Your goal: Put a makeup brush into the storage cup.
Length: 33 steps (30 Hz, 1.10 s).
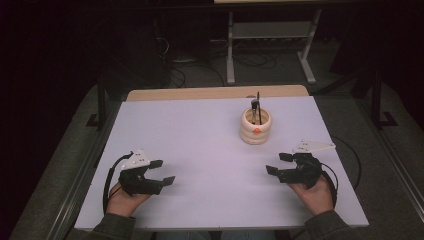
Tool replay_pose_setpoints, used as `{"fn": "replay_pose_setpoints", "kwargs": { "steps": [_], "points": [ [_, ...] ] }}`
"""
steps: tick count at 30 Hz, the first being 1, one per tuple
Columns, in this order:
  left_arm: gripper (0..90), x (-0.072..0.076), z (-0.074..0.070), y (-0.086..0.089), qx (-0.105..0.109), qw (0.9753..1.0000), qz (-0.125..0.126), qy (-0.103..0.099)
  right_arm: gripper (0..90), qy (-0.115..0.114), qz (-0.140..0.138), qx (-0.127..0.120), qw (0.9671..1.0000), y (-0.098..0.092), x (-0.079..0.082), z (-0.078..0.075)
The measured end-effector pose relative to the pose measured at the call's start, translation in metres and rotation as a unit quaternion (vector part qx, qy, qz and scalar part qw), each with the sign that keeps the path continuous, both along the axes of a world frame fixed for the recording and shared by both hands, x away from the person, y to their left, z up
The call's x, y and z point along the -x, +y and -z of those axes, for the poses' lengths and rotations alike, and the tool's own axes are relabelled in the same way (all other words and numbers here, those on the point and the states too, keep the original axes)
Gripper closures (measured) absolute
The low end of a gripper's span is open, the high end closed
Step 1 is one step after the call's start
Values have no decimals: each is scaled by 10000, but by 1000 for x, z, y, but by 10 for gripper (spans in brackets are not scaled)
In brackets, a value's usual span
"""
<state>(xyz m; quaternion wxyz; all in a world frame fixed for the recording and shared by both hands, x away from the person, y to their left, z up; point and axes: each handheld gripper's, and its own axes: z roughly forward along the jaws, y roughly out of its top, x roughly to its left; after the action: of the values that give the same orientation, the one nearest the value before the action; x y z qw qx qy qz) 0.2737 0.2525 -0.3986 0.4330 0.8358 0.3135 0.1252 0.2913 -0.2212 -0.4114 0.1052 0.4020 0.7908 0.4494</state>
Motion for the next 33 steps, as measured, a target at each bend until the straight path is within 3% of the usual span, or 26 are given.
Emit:
{"fn": "replay_pose_setpoints", "kwargs": {
  "steps": [13, 33],
  "points": [
    [251, 3, 4, 0, -3, 10000, 0, 54, 239, 5, 102, 17, 9999, -2, 5, 4],
    [191, 5, 9, 2, 29, 10000, -84, 6, 158, -190, 324, 200, 9991, -4, 14, 3]
  ]
}}
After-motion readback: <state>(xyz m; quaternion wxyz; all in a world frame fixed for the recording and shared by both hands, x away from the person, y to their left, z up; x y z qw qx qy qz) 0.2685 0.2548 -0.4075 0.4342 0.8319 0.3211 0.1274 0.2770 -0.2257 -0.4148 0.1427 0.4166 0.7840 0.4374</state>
